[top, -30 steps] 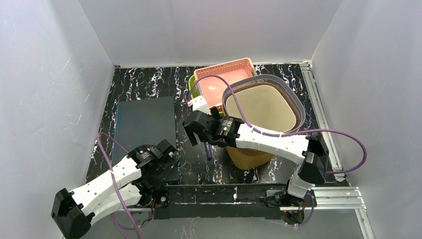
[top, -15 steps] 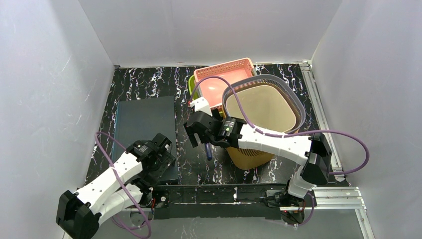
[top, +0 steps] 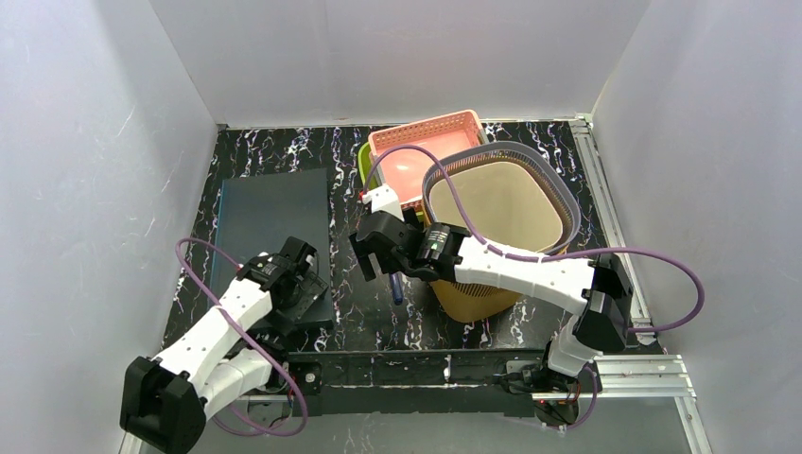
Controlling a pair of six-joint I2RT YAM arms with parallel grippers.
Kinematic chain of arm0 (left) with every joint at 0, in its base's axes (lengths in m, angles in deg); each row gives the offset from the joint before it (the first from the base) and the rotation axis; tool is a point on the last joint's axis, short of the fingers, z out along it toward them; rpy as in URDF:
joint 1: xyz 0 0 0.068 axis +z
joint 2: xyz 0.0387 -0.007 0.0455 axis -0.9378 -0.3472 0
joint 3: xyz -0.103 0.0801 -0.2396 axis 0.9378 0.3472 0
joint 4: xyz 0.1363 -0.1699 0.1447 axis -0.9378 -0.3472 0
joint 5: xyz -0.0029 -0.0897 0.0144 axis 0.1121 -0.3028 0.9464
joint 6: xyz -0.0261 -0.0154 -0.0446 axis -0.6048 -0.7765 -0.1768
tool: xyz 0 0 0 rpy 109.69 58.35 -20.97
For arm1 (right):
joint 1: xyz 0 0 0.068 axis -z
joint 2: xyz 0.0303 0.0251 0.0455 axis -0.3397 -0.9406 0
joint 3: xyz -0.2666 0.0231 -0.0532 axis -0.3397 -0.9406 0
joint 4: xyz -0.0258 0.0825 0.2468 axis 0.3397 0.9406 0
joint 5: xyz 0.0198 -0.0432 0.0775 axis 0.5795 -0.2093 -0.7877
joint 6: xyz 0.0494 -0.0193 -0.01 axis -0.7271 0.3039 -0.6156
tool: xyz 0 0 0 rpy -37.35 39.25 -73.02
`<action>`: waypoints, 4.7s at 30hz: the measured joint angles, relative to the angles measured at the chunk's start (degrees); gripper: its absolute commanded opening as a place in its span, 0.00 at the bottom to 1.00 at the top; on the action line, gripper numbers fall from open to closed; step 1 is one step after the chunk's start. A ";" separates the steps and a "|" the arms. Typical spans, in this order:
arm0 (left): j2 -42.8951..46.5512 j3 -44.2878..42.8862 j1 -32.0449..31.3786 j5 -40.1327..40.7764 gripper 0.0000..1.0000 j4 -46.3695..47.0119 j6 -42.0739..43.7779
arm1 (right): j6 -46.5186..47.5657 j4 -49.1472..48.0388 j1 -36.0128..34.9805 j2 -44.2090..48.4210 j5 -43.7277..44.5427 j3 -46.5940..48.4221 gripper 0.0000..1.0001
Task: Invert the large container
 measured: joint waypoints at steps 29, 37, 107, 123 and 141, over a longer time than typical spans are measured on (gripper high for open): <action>-18.78 -10.60 27.17 -8.63 0.96 14.67 27.26 | -0.17 -3.10 0.22 -2.86 -10.25 0.04 0.99; -23.34 -14.21 32.81 -13.00 0.95 14.86 29.05 | 0.02 -3.78 0.22 -4.09 -12.63 0.04 0.99; 6.01 -14.95 41.11 -11.26 0.98 6.64 33.73 | 10.86 -1.16 5.42 -30.16 -9.27 34.99 0.99; 4.13 -16.63 39.12 -28.44 0.98 15.54 35.21 | 13.09 -2.27 4.07 -6.21 -4.50 25.33 0.99; -24.79 -20.63 5.55 -10.54 0.98 28.02 36.98 | 10.32 -4.92 4.07 9.51 -0.15 19.78 0.99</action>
